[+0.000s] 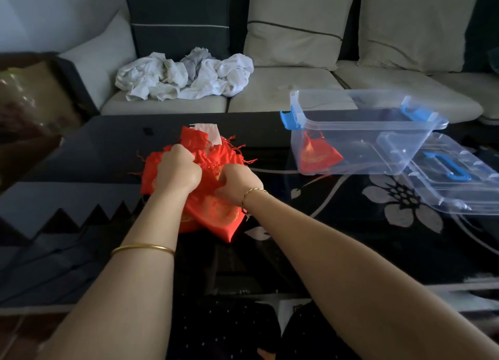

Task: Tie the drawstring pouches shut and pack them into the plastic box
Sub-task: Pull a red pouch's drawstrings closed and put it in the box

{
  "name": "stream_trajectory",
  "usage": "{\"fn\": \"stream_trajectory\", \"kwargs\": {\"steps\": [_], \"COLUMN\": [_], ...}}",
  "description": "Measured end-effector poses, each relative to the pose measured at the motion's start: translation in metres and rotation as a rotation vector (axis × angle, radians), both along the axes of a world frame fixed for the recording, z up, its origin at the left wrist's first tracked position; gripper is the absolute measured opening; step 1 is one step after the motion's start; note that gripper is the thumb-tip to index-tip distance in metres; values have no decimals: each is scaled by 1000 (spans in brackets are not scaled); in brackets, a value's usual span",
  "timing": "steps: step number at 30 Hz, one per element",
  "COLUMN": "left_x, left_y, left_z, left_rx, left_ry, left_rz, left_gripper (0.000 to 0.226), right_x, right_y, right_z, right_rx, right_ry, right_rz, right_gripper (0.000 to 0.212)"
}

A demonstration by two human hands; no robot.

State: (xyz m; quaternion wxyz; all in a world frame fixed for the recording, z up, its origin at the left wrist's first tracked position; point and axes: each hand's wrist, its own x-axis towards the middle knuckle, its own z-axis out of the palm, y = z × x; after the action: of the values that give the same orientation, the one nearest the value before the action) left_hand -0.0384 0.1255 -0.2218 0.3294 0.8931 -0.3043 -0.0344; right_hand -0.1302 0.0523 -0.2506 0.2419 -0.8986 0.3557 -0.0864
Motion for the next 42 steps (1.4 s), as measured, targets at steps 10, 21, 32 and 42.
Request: {"fn": "stream_trajectory", "kwargs": {"steps": [10,21,32,42], "left_x": [-15,-66,-68,-46], "left_y": [-14,-58,-66,-50], "left_z": [9,17,13,13], "left_rx": [-226,-220,-174,-88], "left_ry": [297,49,99,78], "left_rz": [-309,-744,-664,-548], "left_gripper": [47,23,33,18], "right_x": [-71,-143,-156,-156], "right_y": [-37,-74,-76,-76], "right_z": [37,36,34,34], "right_rx": [217,454,352,106], "right_ry": [-321,-444,-513,-472], "right_rz": [-28,-330,-233,-308], "right_gripper": [15,45,12,14]}}
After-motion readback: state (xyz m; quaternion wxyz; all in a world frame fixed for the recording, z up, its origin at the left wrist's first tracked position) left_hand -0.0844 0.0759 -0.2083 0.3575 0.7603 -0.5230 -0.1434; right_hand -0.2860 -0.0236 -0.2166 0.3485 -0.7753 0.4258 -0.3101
